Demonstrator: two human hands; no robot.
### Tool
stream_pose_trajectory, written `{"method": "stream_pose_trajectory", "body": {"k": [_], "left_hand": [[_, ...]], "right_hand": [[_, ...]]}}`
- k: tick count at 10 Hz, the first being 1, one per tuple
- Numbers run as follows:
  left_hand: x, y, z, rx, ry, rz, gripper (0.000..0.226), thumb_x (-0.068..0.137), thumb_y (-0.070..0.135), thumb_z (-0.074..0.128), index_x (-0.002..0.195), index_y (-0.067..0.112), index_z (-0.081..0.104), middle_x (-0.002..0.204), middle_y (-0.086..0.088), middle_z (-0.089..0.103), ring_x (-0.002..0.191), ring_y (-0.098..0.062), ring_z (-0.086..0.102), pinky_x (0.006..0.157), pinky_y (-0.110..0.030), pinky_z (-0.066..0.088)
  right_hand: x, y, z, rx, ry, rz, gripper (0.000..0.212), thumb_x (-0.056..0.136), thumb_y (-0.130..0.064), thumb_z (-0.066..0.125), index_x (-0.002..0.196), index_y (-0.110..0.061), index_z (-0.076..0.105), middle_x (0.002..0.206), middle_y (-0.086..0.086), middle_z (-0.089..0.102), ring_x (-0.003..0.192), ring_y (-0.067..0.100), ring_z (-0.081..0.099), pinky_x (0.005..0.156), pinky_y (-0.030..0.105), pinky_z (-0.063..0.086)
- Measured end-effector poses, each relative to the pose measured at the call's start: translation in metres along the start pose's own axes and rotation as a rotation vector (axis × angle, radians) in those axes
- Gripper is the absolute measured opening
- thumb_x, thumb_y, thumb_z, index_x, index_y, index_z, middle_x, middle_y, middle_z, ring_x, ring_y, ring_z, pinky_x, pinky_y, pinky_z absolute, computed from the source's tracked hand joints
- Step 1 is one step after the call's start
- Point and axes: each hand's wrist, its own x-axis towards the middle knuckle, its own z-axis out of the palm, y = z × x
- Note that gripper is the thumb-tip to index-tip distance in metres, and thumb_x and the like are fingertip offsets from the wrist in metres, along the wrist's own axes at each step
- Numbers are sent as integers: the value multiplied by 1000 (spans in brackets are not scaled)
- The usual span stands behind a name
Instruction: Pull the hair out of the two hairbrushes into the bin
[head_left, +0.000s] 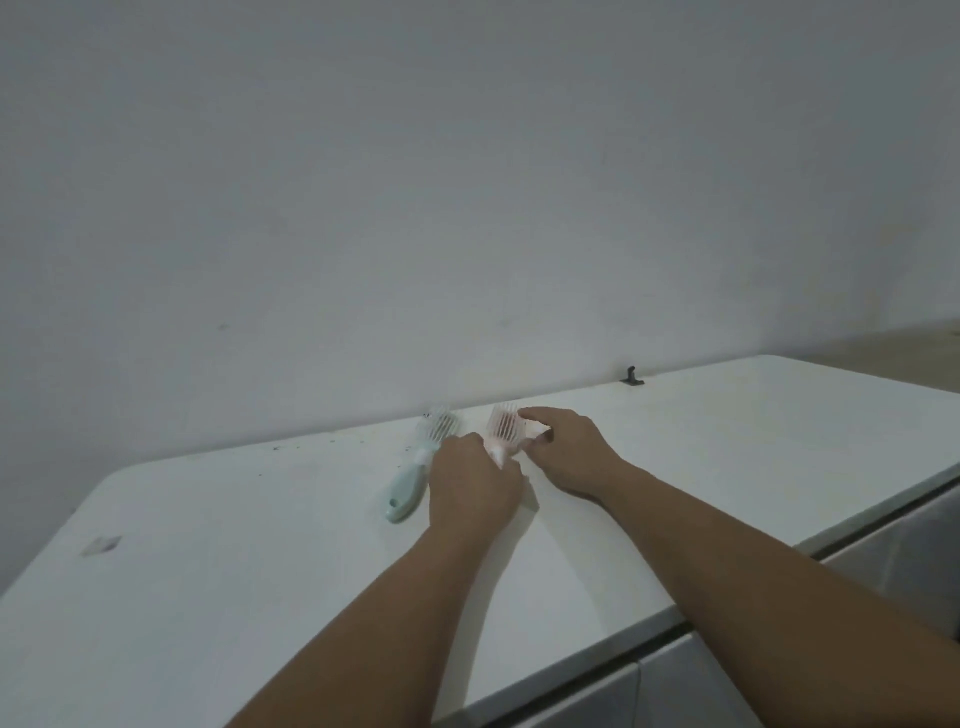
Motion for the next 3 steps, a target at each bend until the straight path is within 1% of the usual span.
{"method": "stream_pose_trajectory", "body": {"k": [1, 2, 3], "left_hand": [[-11, 2, -8, 14, -53, -11, 48, 89, 32, 61, 124, 1, 52, 126, -14, 50, 118, -31, 50, 95, -34, 37], [-27, 2, -17, 73, -58, 39, 53, 88, 34, 63, 127, 4, 45, 130, -12, 41, 122, -28, 45, 99, -33, 36], [-47, 5, -26, 143, -42, 82, 58, 88, 35, 63, 133, 6, 40, 140, -10, 33, 130, -27, 35, 101, -34, 37]], "right_hand": [[-13, 4, -3, -76, -20, 35, 55, 92, -24, 56, 144, -14, 39, 145, 8, 47, 130, 23, 46, 109, 29, 33], [-30, 5, -6, -133, -33, 63, 58, 95, -26, 53, 147, -11, 32, 153, 8, 36, 138, 23, 37, 115, 32, 26], [-49, 6, -11, -153, -30, 64, 55, 97, -29, 48, 147, -12, 32, 154, 6, 33, 141, 21, 34, 115, 31, 24]]}}
